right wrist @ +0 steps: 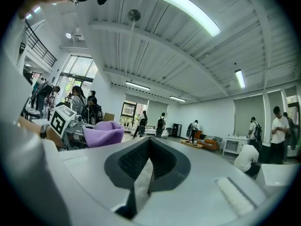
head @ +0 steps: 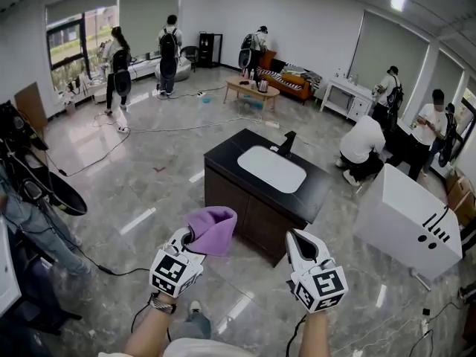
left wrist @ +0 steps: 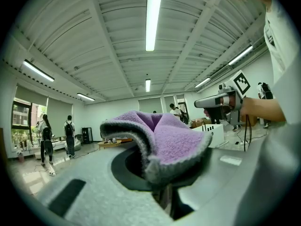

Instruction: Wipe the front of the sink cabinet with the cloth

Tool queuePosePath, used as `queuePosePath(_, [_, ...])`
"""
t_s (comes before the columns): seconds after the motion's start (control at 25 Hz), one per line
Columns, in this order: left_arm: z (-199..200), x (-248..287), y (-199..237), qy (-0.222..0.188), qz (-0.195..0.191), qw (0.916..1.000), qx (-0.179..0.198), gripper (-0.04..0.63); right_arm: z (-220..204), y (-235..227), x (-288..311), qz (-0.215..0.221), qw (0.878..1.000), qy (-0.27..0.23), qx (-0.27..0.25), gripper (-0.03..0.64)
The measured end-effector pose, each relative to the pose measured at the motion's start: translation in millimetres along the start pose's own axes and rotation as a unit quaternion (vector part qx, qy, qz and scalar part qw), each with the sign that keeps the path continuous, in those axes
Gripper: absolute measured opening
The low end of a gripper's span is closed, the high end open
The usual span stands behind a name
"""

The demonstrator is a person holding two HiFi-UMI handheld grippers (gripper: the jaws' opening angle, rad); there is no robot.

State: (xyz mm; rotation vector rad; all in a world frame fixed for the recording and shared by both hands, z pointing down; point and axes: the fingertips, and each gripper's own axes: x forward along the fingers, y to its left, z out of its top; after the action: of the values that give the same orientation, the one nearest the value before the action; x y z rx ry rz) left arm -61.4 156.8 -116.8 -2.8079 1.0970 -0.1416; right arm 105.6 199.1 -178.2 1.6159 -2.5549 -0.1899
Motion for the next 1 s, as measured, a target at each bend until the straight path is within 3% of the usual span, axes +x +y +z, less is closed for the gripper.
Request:
queuePosePath(0.6, [-3.9,71.7,180.6,-0.012,0.002,0.9999,0.003,0.048,20.8,-19.1,175.7,-0.020,0.999,-0.026,0.008,0.008])
queuePosePath(1.0, [-36.1,85.3,256.6,-0.005,-0.002,1.0000,-0.004,0.048,8.0,-21.6,247.9,-0.052,0.997,-0.044,0.026,0.008])
